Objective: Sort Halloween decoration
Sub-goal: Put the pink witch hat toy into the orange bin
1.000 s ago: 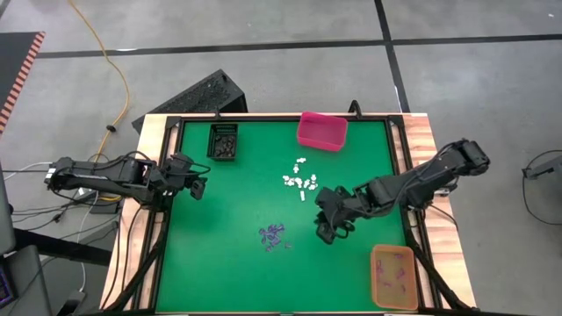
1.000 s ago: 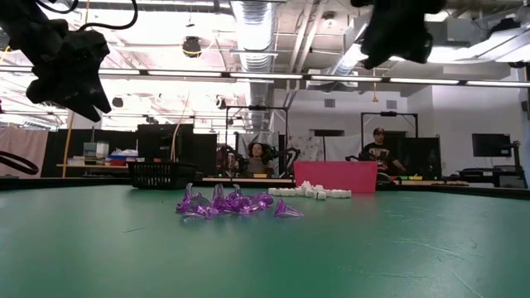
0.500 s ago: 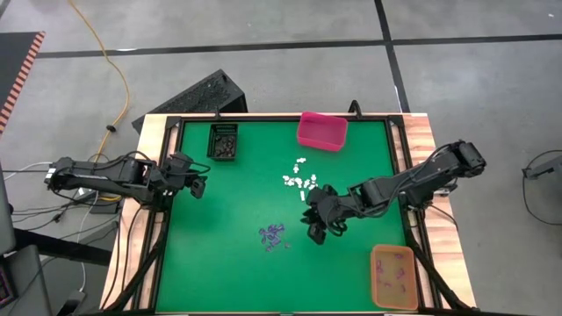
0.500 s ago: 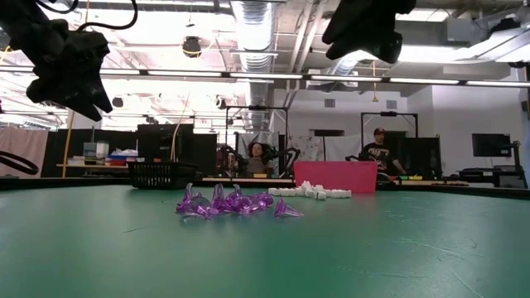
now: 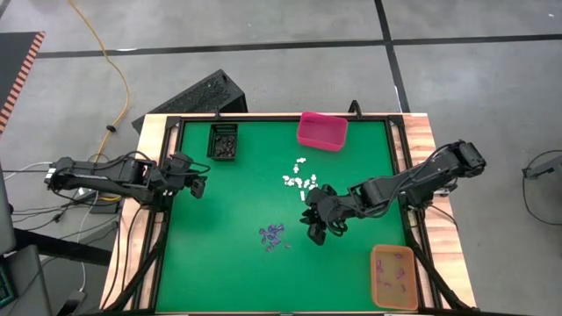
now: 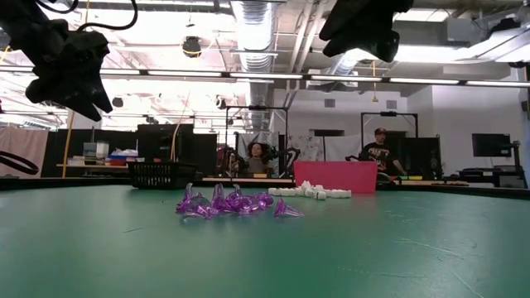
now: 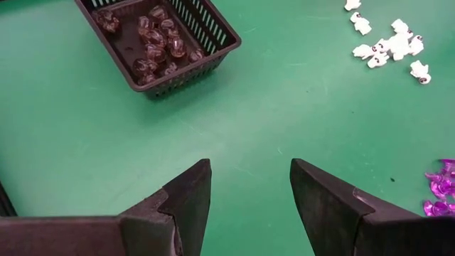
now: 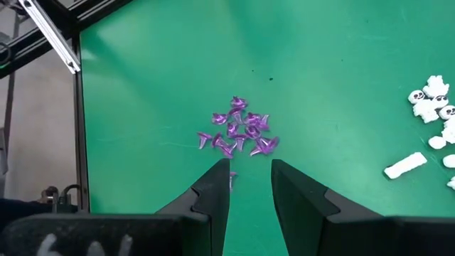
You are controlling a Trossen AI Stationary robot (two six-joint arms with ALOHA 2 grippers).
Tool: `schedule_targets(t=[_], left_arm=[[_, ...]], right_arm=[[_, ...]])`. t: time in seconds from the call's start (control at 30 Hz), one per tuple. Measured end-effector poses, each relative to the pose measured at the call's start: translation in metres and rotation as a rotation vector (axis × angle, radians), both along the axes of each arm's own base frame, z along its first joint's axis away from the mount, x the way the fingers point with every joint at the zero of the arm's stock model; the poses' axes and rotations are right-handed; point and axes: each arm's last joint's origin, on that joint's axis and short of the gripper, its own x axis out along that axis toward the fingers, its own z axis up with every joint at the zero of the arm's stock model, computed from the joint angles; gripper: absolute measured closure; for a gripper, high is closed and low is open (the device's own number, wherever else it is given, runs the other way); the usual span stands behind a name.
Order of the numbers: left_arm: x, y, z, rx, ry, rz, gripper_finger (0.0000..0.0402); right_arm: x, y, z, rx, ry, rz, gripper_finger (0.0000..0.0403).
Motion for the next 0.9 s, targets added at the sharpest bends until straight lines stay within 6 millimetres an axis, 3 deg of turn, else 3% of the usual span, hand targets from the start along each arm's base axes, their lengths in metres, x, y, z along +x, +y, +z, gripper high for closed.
schedule_targets(t=[0.37,0.67,0.9], left_arm=[[0.0,0.0,0.0,-0.013,-0.008,0.011,0.0219],[0.0,0.0,0.0,0.002,-0.005,0.018,0.0219],[0.0,-0.002,-0.001,-0.059,-0.006,-0.02,0.0219]], right_arm=[[0.012,0.001,0.006,-0.099,-0.13,0.078,0.027],[0.041,0.008,-0.033,-0.125,-0.071,0.123,0.027],[0.045,0.013,-0.036,-0.092,-0.086,0.112,0.027]])
